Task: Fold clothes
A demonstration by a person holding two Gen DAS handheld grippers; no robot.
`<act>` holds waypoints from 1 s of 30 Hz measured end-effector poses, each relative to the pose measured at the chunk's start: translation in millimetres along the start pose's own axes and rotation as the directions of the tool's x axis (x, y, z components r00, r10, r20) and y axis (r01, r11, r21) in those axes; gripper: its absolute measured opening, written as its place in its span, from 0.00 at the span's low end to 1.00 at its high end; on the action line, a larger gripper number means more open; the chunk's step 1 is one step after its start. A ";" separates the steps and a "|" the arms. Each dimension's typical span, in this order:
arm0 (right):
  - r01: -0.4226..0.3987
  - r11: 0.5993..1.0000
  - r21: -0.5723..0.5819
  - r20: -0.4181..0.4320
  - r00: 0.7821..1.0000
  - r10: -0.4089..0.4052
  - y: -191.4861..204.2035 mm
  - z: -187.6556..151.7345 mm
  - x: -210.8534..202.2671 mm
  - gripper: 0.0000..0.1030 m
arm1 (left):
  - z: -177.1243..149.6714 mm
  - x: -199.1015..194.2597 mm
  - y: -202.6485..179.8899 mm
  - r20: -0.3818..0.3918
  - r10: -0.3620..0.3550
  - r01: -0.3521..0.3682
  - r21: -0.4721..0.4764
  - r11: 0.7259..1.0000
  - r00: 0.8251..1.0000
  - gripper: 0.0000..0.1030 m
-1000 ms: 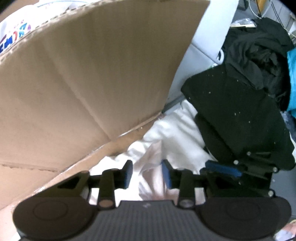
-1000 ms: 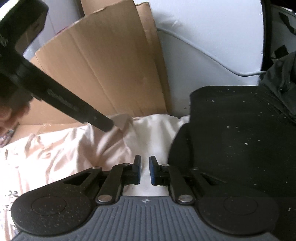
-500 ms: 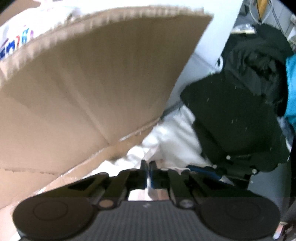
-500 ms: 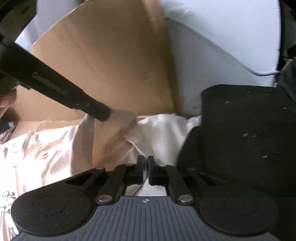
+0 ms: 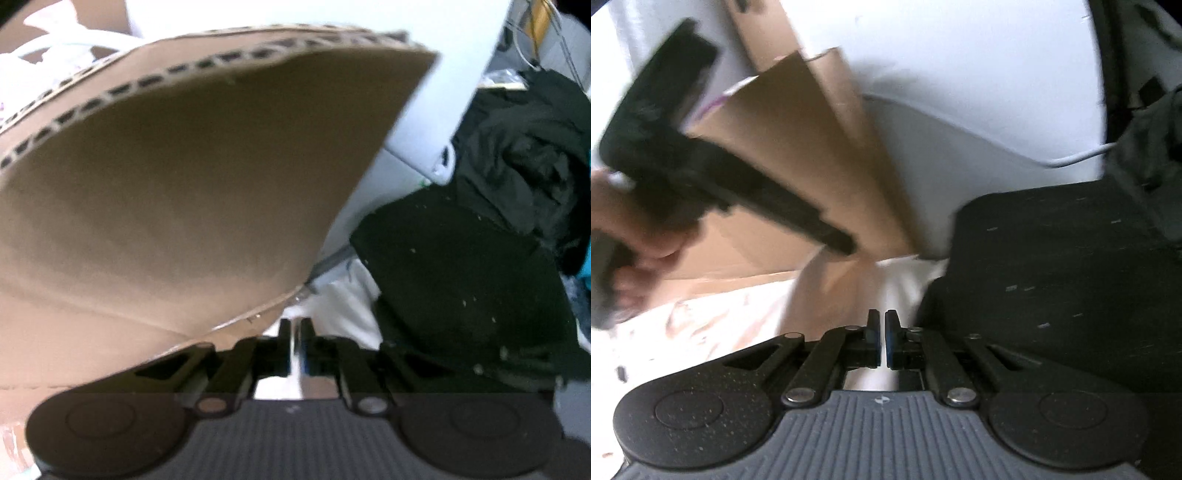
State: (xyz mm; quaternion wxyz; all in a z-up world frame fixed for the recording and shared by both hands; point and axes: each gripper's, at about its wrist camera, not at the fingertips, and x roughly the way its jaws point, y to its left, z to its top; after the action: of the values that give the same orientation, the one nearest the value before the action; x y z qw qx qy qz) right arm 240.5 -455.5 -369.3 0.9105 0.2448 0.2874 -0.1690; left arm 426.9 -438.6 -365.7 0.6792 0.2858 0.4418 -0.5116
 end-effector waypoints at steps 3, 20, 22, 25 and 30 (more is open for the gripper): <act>-0.055 0.998 -0.044 -0.017 0.998 0.055 5.6 -5.7 3.9 0.11 | -1.5 -12.4 1.5 0.011 -0.019 0.019 0.012 1.000 1.000 0.22; -0.052 0.940 -0.338 -0.164 0.986 -0.005 39.8 -30.6 32.6 0.00 | -86.7 -54.0 -3.8 0.027 -0.032 0.035 -0.136 0.990 0.999 0.21; -0.043 0.941 -0.335 -0.165 0.986 -0.014 36.8 -27.7 30.4 0.00 | -96.5 -53.9 -5.5 0.031 -0.023 0.027 -0.162 0.986 0.999 0.21; -0.036 0.949 -0.314 -0.147 0.989 -0.011 29.8 -23.1 19.4 0.00 | -108.3 -52.8 -7.0 0.037 -0.027 0.033 -0.192 0.981 0.999 0.21; -0.003 0.969 -0.247 -0.107 0.994 -0.025 13.9 -15.4 -0.9 0.00 | -118.9 -45.2 -13.9 0.049 -0.026 0.035 -0.200 0.979 0.998 0.23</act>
State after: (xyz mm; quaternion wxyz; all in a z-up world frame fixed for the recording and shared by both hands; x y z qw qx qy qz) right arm 239.2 -435.5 -374.9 0.9158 0.1367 0.3568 -0.1234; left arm 373.2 -323.1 -377.5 0.7065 0.1972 0.4798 -0.4813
